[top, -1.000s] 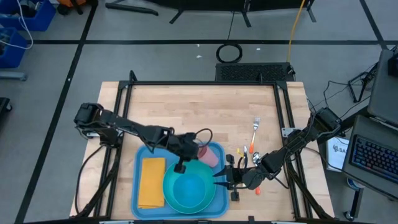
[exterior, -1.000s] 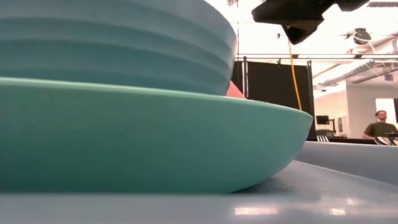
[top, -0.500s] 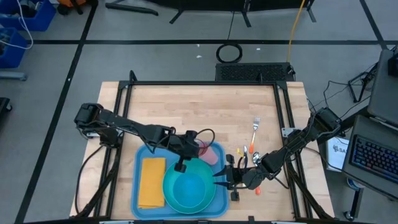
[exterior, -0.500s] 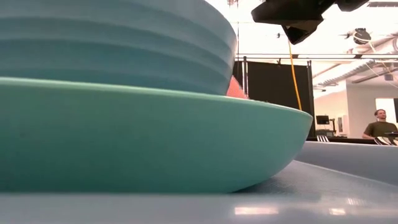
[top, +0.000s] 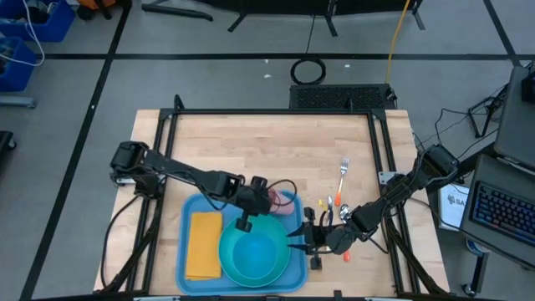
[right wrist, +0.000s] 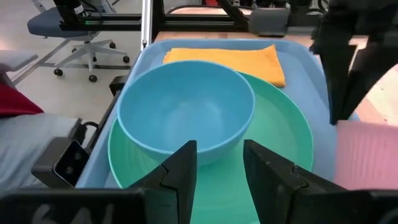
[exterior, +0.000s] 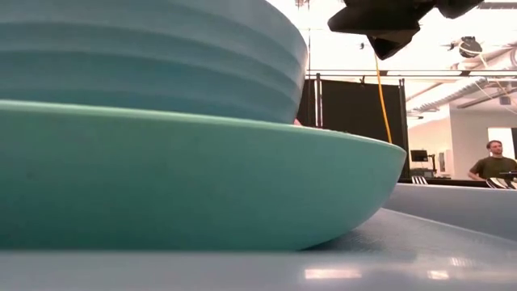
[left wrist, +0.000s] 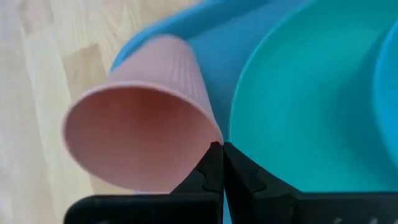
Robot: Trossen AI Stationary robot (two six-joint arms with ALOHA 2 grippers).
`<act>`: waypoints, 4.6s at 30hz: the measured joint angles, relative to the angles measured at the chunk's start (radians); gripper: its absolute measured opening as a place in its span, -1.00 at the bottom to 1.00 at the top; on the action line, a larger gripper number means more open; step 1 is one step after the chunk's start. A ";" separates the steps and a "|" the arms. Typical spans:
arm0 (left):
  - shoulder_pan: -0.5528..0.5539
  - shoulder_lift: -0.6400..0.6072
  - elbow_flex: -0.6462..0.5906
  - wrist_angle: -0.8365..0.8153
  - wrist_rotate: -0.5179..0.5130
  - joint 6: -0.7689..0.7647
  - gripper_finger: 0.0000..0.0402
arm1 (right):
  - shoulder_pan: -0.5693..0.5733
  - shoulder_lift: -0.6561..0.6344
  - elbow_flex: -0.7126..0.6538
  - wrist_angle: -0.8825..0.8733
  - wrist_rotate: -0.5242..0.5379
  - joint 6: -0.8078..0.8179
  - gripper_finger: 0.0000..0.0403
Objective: Set up tray
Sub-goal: Adjust the pink cup on the blue tray, then put the orange fork on the yellow table napkin
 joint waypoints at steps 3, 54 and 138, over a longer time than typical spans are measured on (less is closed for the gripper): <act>-0.003 0.012 0.008 -0.027 -0.019 0.018 -1.00 | -0.006 0.000 -0.015 0.014 0.000 0.004 -0.40; -0.087 0.106 0.179 -0.176 -0.280 0.195 -1.00 | -0.152 0.005 -0.148 0.336 0.100 -0.121 -0.62; -0.212 -0.347 0.049 -0.117 -0.366 -0.070 -0.97 | -0.087 0.006 -0.148 0.282 0.300 -0.042 -1.00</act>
